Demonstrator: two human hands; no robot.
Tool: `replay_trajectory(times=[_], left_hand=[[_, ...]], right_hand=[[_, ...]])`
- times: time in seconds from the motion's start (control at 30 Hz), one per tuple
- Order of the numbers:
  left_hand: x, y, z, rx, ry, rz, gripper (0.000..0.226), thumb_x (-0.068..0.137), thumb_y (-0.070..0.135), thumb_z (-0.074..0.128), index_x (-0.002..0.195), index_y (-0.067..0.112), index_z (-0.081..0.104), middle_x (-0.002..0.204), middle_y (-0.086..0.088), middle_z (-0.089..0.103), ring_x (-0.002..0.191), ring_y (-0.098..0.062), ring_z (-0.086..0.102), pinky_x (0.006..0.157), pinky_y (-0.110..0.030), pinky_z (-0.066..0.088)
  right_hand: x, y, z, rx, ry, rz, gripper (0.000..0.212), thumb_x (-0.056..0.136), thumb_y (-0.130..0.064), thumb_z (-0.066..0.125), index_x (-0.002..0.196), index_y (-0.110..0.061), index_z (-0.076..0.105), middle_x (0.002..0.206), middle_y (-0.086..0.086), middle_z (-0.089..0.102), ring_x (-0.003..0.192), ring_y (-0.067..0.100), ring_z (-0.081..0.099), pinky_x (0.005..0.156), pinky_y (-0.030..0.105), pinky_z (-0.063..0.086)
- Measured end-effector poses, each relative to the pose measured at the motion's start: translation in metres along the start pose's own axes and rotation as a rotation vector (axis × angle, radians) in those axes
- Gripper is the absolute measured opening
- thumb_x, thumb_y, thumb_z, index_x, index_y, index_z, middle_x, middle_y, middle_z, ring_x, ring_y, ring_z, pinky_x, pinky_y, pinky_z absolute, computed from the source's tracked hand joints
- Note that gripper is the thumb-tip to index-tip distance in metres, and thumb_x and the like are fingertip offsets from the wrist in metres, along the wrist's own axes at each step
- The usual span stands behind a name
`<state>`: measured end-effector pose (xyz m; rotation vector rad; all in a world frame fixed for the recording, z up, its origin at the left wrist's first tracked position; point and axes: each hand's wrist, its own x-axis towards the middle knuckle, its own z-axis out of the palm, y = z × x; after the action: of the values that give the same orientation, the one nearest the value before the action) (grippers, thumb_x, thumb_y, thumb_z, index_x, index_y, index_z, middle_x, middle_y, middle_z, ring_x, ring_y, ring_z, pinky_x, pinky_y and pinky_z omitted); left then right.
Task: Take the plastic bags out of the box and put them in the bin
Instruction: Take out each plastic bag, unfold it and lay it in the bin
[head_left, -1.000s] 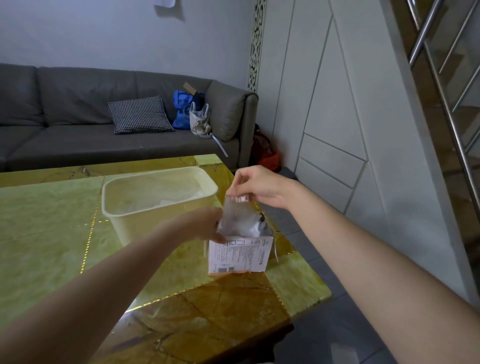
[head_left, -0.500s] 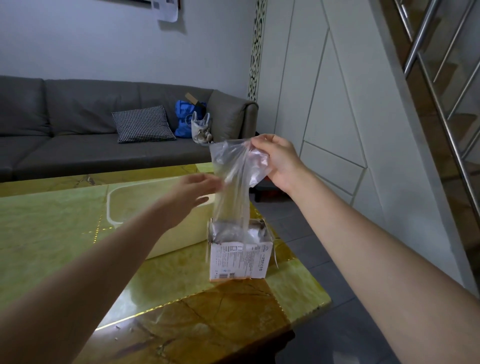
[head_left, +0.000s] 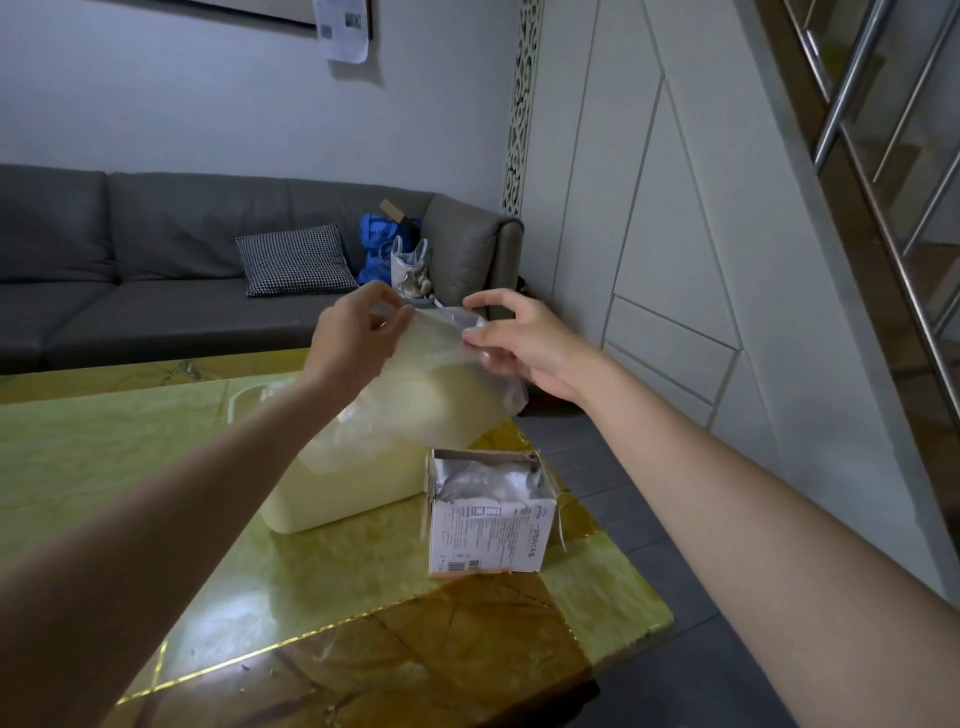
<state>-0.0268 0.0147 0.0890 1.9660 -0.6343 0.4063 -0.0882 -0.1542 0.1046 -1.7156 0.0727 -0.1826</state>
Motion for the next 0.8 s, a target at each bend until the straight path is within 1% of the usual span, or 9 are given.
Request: replay_trajectory(times=[0.13, 0.2, 0.3, 0.4, 0.47, 0.53, 0.6, 0.7, 0.8], left_hand=[[0.000, -0.007, -0.019, -0.012, -0.396, -0.147, 0.025, 0.082, 0.036, 0.063, 0.091, 0.013, 0.062, 0.068, -0.001, 0.054, 0.051, -0.010, 0.044, 0.042, -0.018, 0.038], [0.000, -0.018, -0.033, 0.066, -0.465, -0.237, 0.020, 0.080, 0.035, 0.065, 0.083, 0.015, 0.064, 0.062, -0.003, 0.050, 0.051, -0.011, 0.042, 0.046, -0.020, 0.037], [0.007, -0.040, -0.057, 0.002, -0.311, -0.286, 0.022, 0.083, 0.030, 0.063, 0.069, 0.013, 0.061, 0.055, -0.001, 0.044, 0.048, -0.011, 0.037, 0.042, -0.015, 0.036], [0.025, -0.070, -0.078, 0.049, -0.012, -0.288, 0.028, 0.089, 0.027, 0.058, 0.074, 0.005, 0.062, 0.057, -0.005, 0.050, 0.052, -0.016, 0.043, 0.051, -0.023, 0.040], [0.041, -0.089, -0.085, 0.227, 0.177, -0.254, 0.029, 0.092, 0.025, 0.054, 0.095, -0.001, 0.066, 0.079, -0.018, 0.065, 0.070, -0.026, 0.057, 0.065, -0.029, 0.038], [0.051, -0.096, -0.080, 0.324, 0.205, -0.203, 0.029, 0.093, 0.021, 0.052, 0.109, 0.000, 0.062, 0.105, -0.020, 0.065, 0.097, -0.032, 0.060, 0.076, -0.034, 0.039], [0.056, -0.103, -0.067, 0.381, 0.104, -0.053, 0.027, 0.092, 0.018, 0.053, 0.115, 0.006, 0.060, 0.116, -0.016, 0.061, 0.106, -0.031, 0.056, 0.084, -0.034, 0.040], [0.053, -0.116, -0.039, 0.562, -0.254, 0.180, 0.039, 0.090, 0.026, 0.056, 0.129, 0.021, 0.052, 0.138, -0.007, 0.047, 0.128, -0.029, 0.039, 0.106, -0.047, 0.032], [0.047, -0.136, -0.014, 0.755, -0.660, 0.087, 0.051, 0.091, 0.036, 0.052, 0.140, 0.033, 0.035, 0.153, 0.000, 0.025, 0.141, -0.025, 0.020, 0.115, -0.048, 0.019]], right_hand=[[0.011, -0.002, 0.009, 0.002, 0.140, -0.109, 0.020, 0.086, 0.001, 0.062, 0.087, -0.018, 0.056, 0.087, 0.010, 0.063, 0.058, 0.012, 0.059, 0.040, 0.018, 0.043], [0.018, -0.002, 0.011, 0.010, 0.144, -0.139, 0.023, 0.086, 0.002, 0.062, 0.084, -0.019, 0.053, 0.085, 0.010, 0.064, 0.063, 0.014, 0.061, 0.042, 0.019, 0.044], [0.039, 0.002, 0.020, -0.083, 0.198, -0.169, 0.026, 0.086, -0.002, 0.064, 0.081, -0.023, 0.049, 0.093, 0.017, 0.066, 0.073, 0.021, 0.062, 0.047, 0.024, 0.045], [0.065, 0.013, 0.038, -0.253, 0.334, -0.228, 0.027, 0.085, -0.003, 0.064, 0.079, -0.022, 0.045, 0.092, 0.017, 0.064, 0.081, 0.029, 0.063, 0.070, 0.037, 0.052], [0.080, 0.024, 0.048, -0.381, 0.350, -0.260, 0.022, 0.086, -0.003, 0.063, 0.086, -0.017, 0.045, 0.079, 0.003, 0.055, 0.080, 0.024, 0.060, 0.072, 0.034, 0.048], [0.095, 0.038, 0.057, -0.522, 0.313, -0.263, 0.018, 0.088, -0.003, 0.059, 0.097, -0.012, 0.047, 0.080, -0.004, 0.047, 0.073, 0.014, 0.049, 0.067, 0.025, 0.038], [0.112, 0.054, 0.065, -0.605, 0.272, -0.242, 0.020, 0.090, -0.002, 0.055, 0.108, -0.007, 0.048, 0.089, 0.001, 0.048, 0.079, 0.015, 0.048, 0.070, 0.031, 0.041], [0.127, 0.070, 0.075, -0.699, 0.204, -0.219, 0.022, 0.091, -0.001, 0.051, 0.112, -0.005, 0.046, 0.077, -0.001, 0.044, 0.079, 0.022, 0.047, 0.069, 0.036, 0.041], [0.139, 0.085, 0.082, -0.803, 0.109, -0.186, 0.022, 0.091, 0.000, 0.048, 0.112, -0.007, 0.044, 0.080, 0.003, 0.047, 0.078, 0.027, 0.050, 0.067, 0.038, 0.042]])
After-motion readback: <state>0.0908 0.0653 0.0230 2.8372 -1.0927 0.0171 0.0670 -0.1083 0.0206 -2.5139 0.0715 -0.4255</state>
